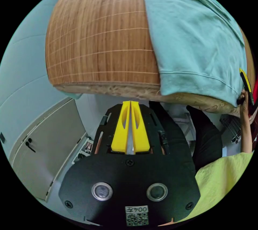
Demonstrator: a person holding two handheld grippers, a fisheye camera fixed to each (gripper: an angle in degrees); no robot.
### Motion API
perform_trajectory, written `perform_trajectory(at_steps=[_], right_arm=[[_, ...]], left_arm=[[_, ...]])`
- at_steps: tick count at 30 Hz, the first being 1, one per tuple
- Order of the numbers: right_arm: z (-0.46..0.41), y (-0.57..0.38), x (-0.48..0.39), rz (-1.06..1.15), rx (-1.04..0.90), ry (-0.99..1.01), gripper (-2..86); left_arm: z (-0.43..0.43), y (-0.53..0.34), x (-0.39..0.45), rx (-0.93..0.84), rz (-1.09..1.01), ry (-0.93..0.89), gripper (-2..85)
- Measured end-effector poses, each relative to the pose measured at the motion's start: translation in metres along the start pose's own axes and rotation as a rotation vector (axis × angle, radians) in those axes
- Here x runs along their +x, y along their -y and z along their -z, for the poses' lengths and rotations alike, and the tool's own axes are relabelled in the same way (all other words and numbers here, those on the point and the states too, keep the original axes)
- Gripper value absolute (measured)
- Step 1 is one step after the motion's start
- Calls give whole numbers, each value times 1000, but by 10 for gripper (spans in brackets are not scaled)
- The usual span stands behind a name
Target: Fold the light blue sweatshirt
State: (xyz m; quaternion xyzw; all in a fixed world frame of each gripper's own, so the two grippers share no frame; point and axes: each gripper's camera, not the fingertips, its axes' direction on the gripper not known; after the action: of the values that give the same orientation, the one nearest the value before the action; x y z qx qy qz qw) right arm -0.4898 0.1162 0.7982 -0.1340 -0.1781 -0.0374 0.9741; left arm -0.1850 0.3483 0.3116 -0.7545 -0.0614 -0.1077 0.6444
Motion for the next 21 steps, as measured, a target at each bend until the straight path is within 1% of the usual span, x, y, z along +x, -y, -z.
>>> perform_trajectory(at_steps=[1, 3, 6, 8, 9, 11, 12, 14, 15, 17, 18, 20, 21], right_arm=[[-1, -1, -2, 3, 0, -7, 121], [-3, -1, -6, 5, 1, -15, 122], [-5, -2, -10, 9, 1, -25, 122], [-6, -3, -9, 5, 2, -15, 122], [-7, -3, -9, 3, 3, -10, 122], [-8, -4, -8, -1, 5, -1, 122], [-8, -5, -9, 0, 6, -3, 122], [-9, -5, -12, 5, 6, -13, 122], [-10, -5, -12, 4, 7, -13, 122], [-11, -6, -10, -1, 8, -1, 121], [-11, -6, -10, -2, 9, 2, 120], [-13, -7, -10, -4, 10, 6, 121], [-13, -7, -10, -4, 10, 6, 121]], left_arm=[[4, -4, -3, 13, 5, 1, 4], [18, -1, 7, 89, -50, -11, 4], [53, 33, 62, 239, -247, -86, 8], [88, 73, 135, 365, -467, -144, 15], [97, 84, 156, 394, -524, -155, 16], [139, 119, 244, 512, -743, -186, 24], [149, 126, 265, 535, -794, -185, 25], [184, 147, 353, 613, -998, -131, 33], [190, 151, 374, 622, -1045, -103, 35], [203, 161, 453, 627, -1206, 52, 45], [205, 162, 471, 629, -1237, 90, 46], [204, 162, 527, 630, -1329, 221, 51], [202, 162, 539, 622, -1351, 256, 50]])
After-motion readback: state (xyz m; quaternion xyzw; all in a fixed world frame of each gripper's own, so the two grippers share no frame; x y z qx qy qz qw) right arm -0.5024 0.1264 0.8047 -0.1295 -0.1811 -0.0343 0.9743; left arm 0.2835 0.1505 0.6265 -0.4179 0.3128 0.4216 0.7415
